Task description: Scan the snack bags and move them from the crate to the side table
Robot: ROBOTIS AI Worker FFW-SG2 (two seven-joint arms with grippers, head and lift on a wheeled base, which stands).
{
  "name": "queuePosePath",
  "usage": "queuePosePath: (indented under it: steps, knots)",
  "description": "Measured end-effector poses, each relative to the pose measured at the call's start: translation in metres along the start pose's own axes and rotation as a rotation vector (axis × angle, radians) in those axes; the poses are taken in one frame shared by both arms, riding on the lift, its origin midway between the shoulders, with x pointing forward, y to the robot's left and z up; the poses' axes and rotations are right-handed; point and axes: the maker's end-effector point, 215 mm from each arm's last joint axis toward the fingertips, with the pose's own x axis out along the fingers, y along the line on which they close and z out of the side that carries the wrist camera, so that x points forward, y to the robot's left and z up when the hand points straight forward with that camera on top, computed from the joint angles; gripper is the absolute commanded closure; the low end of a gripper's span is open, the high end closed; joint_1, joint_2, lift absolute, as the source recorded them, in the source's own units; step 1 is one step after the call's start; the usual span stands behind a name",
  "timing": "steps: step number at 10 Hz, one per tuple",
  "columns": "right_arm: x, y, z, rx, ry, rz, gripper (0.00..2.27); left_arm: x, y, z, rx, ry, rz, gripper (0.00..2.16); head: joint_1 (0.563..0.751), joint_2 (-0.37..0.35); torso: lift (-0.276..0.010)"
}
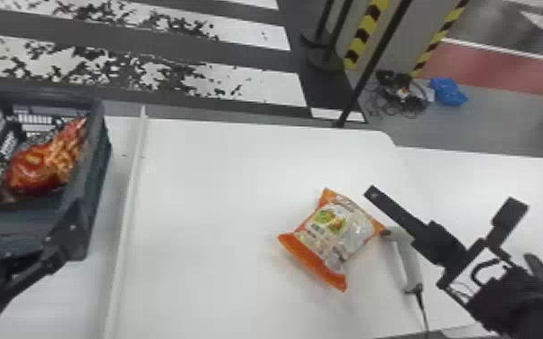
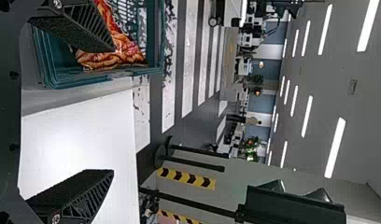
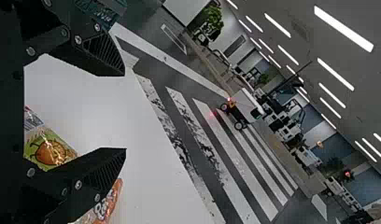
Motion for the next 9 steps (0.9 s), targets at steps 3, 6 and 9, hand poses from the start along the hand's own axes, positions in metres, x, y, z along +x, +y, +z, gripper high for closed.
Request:
queuePosePath:
  steps: [3,6,9]
  knots:
    - [0.028,0.019,-0.048,-0.082,0.059,0.02,2.24,0.0,0.001,0.003,0.006,-0.013,0.017,0.07,0.695,-0.181,-0.087]
    - [0.055,0.042,-0.102,-0.174,0.137,0.04,2.25,0.001,-0.004,0.007,0.004,-0.029,0.014,0.07,0.695,-0.101,-0.087]
    - [0.07,0.059,-0.138,-0.258,0.169,0.046,2.25,0.001,-0.007,0.005,0.002,-0.026,0.009,0.07,0.695,-0.049,-0.087]
